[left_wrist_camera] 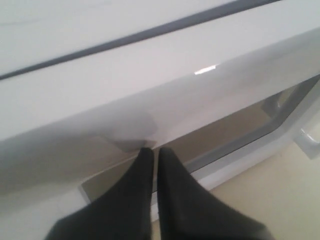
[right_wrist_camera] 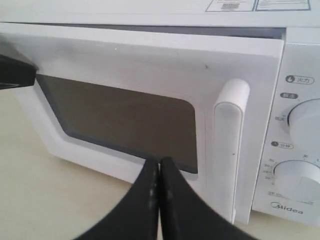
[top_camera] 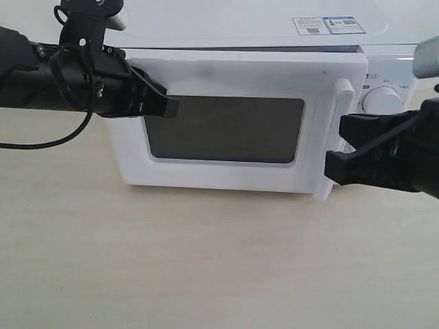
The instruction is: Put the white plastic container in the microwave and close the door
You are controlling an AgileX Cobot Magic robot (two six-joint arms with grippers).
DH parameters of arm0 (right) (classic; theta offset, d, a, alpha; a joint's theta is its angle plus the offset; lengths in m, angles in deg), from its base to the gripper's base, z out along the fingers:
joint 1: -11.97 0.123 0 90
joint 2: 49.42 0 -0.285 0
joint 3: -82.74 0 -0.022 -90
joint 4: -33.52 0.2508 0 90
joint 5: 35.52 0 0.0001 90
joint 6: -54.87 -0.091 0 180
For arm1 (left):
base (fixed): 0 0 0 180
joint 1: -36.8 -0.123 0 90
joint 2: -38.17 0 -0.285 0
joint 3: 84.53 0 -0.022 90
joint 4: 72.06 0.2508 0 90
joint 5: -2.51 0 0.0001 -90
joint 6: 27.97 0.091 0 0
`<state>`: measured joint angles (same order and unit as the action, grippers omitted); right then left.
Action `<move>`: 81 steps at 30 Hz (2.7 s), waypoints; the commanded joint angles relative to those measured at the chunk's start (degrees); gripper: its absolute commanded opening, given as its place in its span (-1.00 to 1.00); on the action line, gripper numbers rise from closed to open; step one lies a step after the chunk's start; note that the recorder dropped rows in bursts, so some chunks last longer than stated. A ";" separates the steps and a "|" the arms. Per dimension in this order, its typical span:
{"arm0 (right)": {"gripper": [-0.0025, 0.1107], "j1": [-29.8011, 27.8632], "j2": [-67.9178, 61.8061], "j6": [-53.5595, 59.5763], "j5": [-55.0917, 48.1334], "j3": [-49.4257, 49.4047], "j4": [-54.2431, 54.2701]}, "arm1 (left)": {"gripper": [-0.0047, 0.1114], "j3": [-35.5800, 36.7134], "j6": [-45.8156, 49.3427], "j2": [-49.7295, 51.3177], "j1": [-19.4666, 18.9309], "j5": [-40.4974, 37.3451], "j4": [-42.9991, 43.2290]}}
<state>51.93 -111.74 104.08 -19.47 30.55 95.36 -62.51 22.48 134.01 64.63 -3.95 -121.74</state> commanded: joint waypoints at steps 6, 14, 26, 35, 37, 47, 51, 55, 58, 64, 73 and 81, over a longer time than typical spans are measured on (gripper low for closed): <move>-0.96 0.04 -6.46 -8.90 3.28 1.63 -8.50 | -0.84 -0.22 0.17 -0.10 0.17 1.15 -0.42; -0.96 0.04 -14.21 -19.38 6.38 6.98 -18.56 | -0.84 5.27 1.95 -4.44 0.17 2.09 -0.42; -0.96 -0.07 -15.37 -19.15 12.61 7.07 -18.01 | -0.84 28.48 -3.18 -32.56 4.93 10.68 -2.46; -0.96 -0.07 -19.34 -18.71 16.02 7.12 -17.47 | -0.84 38.38 -5.88 -52.46 5.44 11.48 -5.41; -0.96 -0.28 -19.34 -18.57 17.05 7.38 -17.34 | -0.84 40.66 -5.88 -56.20 5.44 13.20 -5.61; -0.96 -5.75 -24.08 -14.79 10.41 13.82 -16.67 | -0.84 44.96 -5.88 -59.00 5.44 23.42 -8.24; -0.96 -5.75 -27.52 -14.70 10.27 16.82 -16.55 | -0.84 45.47 -5.88 -59.00 5.44 23.42 -8.14; -0.96 -5.75 -29.63 -14.66 11.04 17.86 -16.42 | -0.84 45.47 -5.88 -59.00 5.44 23.42 -8.14; -0.96 -5.75 -29.96 -14.66 12.47 17.88 -16.19 | -0.84 45.47 -5.88 -59.00 5.44 23.42 -8.14; -0.96 -5.75 -29.96 -12.73 13.36 17.88 -15.41 | -0.84 45.47 -5.88 -59.00 5.44 23.42 -8.14; -0.96 -9.31 -29.96 -11.86 9.37 18.51 -14.48 | -0.84 45.47 -5.88 -59.00 5.44 23.42 -8.14; -0.96 -8.57 -25.92 -10.70 4.74 18.51 -15.29 | -0.84 45.47 -5.88 -59.00 5.44 23.42 -8.14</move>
<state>43.45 -140.48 92.55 -14.41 48.30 80.60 -17.15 17.00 75.29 69.83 19.19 -129.53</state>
